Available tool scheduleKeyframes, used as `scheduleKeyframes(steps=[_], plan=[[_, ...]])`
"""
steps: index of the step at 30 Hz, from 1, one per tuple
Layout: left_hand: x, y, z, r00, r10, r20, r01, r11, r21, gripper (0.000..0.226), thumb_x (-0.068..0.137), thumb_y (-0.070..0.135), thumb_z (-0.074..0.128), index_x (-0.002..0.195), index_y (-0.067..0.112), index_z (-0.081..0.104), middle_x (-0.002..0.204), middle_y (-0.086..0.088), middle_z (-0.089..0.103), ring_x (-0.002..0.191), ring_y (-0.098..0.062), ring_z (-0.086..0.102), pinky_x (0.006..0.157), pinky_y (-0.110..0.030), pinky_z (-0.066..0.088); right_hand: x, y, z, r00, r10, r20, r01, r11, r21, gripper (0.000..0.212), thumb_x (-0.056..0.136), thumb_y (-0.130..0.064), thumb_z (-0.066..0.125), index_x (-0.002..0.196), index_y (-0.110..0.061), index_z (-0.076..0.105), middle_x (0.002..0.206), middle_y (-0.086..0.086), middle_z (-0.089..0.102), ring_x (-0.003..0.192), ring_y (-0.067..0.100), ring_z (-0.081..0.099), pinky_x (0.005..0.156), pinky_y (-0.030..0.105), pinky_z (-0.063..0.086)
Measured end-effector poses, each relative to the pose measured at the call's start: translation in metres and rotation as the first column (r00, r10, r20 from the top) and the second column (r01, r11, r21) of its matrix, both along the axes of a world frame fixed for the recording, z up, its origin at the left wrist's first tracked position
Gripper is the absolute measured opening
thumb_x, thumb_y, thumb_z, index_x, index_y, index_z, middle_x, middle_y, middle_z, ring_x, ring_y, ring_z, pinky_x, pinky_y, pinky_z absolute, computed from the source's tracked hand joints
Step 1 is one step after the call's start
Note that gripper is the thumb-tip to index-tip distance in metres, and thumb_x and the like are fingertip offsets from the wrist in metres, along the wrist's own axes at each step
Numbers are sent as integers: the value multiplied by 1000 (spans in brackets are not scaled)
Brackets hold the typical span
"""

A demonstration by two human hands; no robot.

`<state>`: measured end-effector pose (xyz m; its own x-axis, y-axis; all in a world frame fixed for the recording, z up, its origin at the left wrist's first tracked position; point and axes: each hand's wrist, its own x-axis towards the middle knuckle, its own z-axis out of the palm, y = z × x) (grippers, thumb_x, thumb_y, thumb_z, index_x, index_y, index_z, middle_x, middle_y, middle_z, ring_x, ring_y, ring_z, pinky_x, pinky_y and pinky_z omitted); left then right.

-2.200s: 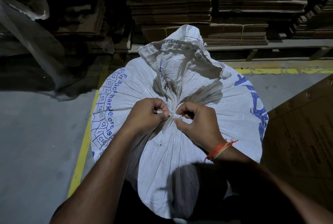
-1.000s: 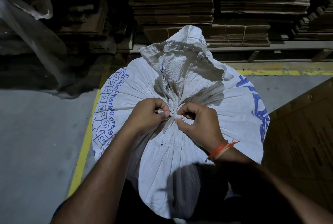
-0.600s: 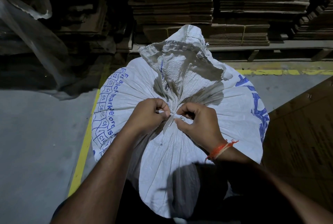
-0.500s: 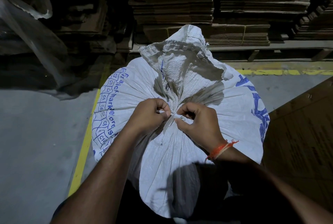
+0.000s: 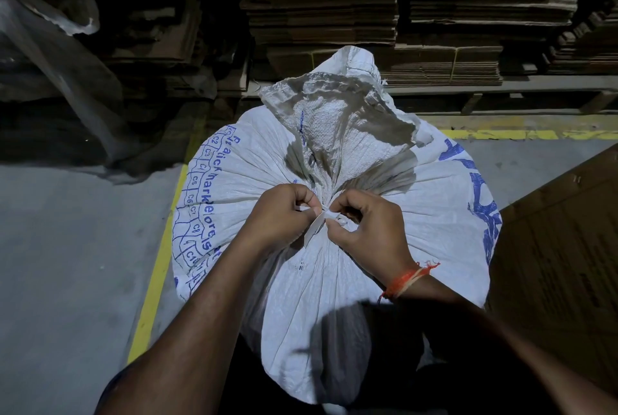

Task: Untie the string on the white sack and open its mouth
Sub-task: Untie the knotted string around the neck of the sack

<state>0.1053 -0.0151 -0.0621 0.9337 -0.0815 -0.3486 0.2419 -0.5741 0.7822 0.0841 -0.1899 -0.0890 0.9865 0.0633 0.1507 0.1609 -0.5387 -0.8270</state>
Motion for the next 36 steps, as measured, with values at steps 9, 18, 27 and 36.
scheduleKeyframes(steps=[9,18,27,36], plan=[[3,7,-3,996,-35,83,26,994,106,5,88,20,78,84,20,75,79,0,78,71,-19,70,67,-31,54,0,1,-3,1000,14,4,-14,1000,23,12,73,-15,80,80,-20,71,78,-9,69,78,11,68,73,36,58],[2,4,-3,1000,11,-10,-11,1000,-6,10,83,16,71,75,20,74,62,5,70,55,-16,63,64,-35,55,0,0,-4,1000,7,10,-7,1000,19,13,73,-13,79,80,-19,71,78,-8,69,78,11,68,73,37,58],[0,0,-1,998,30,-51,-33,998,-59,7,72,23,68,70,22,75,55,8,68,50,-11,60,58,-29,49,1,1,-4,1000,3,7,-4,1000,24,13,73,-13,80,79,-19,70,76,-7,69,75,12,68,71,37,57],[1,7,-4,1000,6,15,-6,1000,-8,12,89,14,74,80,21,75,70,6,74,61,-11,65,66,-30,53,0,1,-3,1000,13,7,-13,1000,17,11,73,-15,78,80,-20,71,77,-8,69,77,11,68,72,37,58]])
